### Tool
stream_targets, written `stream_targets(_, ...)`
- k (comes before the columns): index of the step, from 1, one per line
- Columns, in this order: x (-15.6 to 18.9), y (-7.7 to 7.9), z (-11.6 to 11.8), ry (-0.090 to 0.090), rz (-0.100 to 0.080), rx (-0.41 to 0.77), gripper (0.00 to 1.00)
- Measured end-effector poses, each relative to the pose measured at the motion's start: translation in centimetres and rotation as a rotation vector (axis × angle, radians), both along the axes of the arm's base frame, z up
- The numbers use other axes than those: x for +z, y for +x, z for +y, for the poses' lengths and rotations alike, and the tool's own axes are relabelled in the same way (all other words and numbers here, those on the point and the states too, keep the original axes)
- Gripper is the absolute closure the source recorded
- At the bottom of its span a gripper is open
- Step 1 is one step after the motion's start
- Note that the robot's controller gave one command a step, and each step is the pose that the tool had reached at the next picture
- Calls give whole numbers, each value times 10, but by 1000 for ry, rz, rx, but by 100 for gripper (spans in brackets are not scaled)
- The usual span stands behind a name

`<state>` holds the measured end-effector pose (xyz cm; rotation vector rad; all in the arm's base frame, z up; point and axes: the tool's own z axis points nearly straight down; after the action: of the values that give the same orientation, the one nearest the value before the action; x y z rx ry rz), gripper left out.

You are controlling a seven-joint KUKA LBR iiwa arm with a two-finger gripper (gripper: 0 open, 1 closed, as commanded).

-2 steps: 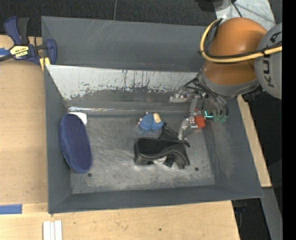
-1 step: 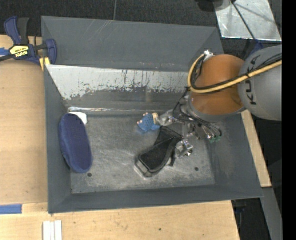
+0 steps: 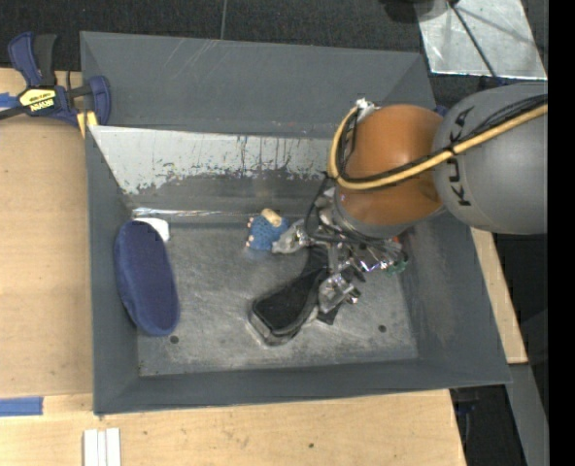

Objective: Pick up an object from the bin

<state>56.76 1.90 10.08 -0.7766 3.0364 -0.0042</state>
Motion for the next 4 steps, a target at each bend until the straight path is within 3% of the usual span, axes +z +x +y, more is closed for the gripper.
stream_targets(1, 0, -15, 61, -2, 9, 391, 0)
stream_targets(2, -18, -67, 139, -18, -24, 666, 0)
stream_targets(3, -23, -47, 137, -9, 34, 694, 0)
stream_targets(4, -22, -47, 137, -10, 33, 694, 100)
